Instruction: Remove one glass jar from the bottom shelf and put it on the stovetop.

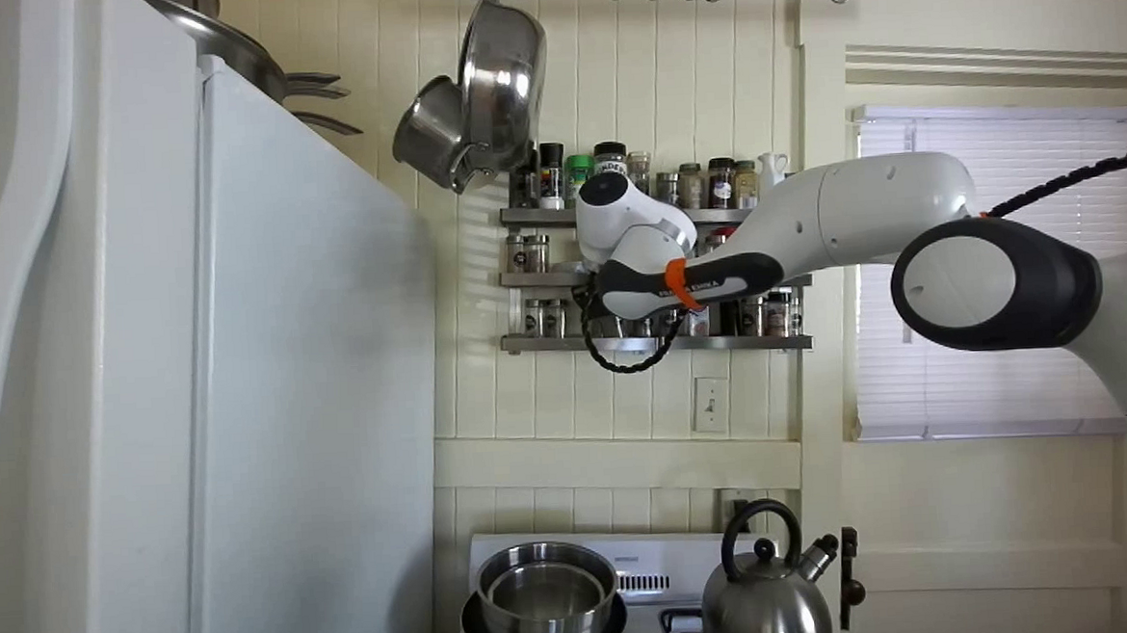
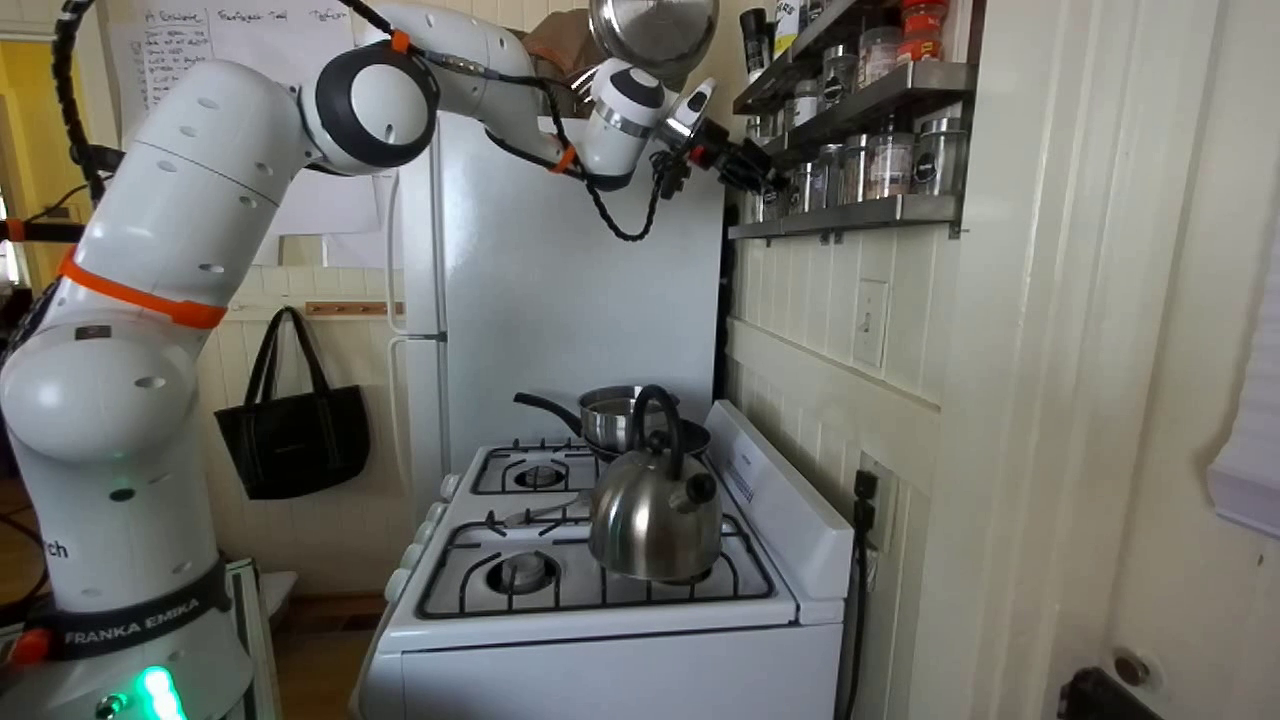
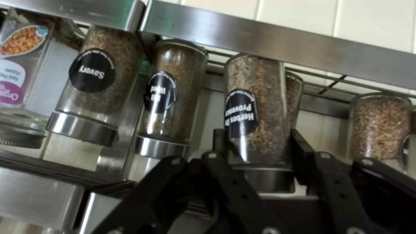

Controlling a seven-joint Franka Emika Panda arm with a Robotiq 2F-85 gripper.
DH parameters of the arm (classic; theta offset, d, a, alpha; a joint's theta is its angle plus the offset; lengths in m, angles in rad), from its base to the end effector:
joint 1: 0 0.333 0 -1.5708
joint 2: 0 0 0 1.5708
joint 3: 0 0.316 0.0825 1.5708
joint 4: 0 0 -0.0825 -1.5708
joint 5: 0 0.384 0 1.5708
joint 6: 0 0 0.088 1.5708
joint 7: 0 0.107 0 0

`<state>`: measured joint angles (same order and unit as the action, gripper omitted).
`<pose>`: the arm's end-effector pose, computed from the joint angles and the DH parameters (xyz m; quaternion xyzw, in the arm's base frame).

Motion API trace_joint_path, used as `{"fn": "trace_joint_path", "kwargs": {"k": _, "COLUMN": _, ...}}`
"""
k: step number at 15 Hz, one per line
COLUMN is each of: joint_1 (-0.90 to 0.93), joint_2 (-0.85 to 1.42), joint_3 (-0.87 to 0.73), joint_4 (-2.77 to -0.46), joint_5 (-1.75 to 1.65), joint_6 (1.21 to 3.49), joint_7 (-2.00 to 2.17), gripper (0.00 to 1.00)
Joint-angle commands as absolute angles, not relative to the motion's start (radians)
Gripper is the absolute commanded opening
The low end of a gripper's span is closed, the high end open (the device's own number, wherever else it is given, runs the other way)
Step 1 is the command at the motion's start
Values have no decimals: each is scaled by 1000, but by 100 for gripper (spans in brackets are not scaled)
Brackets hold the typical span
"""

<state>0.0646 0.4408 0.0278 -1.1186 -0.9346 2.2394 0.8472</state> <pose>0.7275 0.0379 0.6543 0.8374 -0.1787 0.4567 0.2411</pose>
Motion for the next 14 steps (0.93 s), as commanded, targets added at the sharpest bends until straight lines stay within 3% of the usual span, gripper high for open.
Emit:
{"fn": "trace_joint_path", "kwargs": {"k": 1, "joint_1": 100, "joint_2": 369, "joint_3": 22, "joint_4": -1215, "joint_5": -1024, "joint_6": 2237, "joint_7": 843, "gripper": 23}}
{"fn": "trace_joint_path", "kwargs": {"k": 9, "joint_1": 125, "joint_2": 272, "joint_3": 46, "joint_4": -1352, "joint_5": -1051, "joint_6": 2244, "joint_7": 786, "gripper": 23}}
{"fn": "trace_joint_path", "kwargs": {"k": 14, "joint_1": 46, "joint_2": 176, "joint_3": 110, "joint_4": -1497, "joint_5": -770, "joint_6": 2409, "joint_7": 658, "gripper": 23}}
